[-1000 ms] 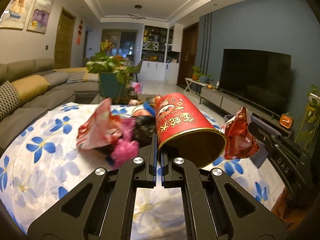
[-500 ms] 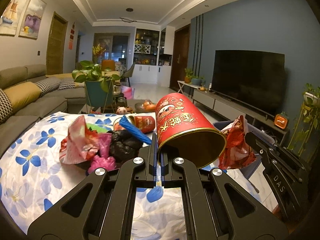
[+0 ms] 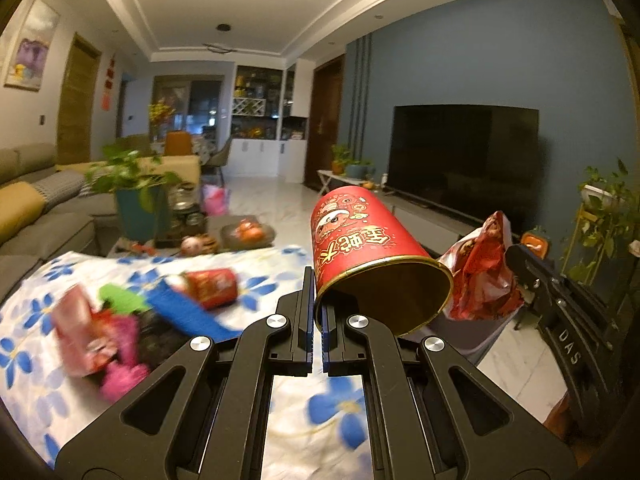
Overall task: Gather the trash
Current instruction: 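Carry the red can and red wrapper over the grey bin and release both, then move both open tools back toward the remaining trash on the table, then grasp the red-and-white snack bag with the left tool while the right tool grasps the blue foam net, then carry the snack bag and blue foam net over the grey bin and release both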
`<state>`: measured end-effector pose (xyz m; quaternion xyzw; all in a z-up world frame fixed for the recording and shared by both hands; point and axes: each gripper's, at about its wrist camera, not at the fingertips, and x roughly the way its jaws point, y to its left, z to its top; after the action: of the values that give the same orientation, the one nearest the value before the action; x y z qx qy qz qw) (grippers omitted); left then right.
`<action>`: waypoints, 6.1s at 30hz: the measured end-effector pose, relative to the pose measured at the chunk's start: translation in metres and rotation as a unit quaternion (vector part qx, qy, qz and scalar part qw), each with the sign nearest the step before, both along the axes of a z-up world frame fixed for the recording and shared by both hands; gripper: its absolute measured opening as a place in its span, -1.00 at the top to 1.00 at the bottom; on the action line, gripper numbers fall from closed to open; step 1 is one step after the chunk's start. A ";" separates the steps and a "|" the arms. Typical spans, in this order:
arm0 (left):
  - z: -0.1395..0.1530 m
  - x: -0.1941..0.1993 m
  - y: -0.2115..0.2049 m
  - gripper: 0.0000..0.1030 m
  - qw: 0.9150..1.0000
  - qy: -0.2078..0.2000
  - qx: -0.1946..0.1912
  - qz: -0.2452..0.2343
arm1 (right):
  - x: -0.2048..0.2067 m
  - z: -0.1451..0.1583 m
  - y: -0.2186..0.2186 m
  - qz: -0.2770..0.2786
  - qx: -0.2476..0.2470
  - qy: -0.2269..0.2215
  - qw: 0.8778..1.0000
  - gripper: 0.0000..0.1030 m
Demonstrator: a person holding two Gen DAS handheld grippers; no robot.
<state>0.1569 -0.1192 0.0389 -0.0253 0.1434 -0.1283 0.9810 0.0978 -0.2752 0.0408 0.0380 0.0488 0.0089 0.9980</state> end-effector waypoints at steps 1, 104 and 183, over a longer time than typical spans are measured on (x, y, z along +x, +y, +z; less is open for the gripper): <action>0.001 0.005 -0.008 0.96 1.000 -0.001 -0.002 -0.006 | 0.002 0.001 -0.006 -0.008 0.000 -0.002 1.000 0.98; -0.061 -0.024 0.059 -0.64 0.992 0.023 0.007 0.122 | -0.012 -0.036 0.010 0.001 0.037 0.037 0.999 -0.44; -0.037 -0.059 0.215 0.92 0.974 0.018 -0.063 0.216 | 0.063 -0.033 0.153 0.164 0.027 0.073 0.983 0.86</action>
<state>0.0977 0.0957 0.0020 -0.1198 0.1443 0.0781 0.9791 0.1609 -0.1223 0.0081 0.0572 0.1268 0.1709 0.9754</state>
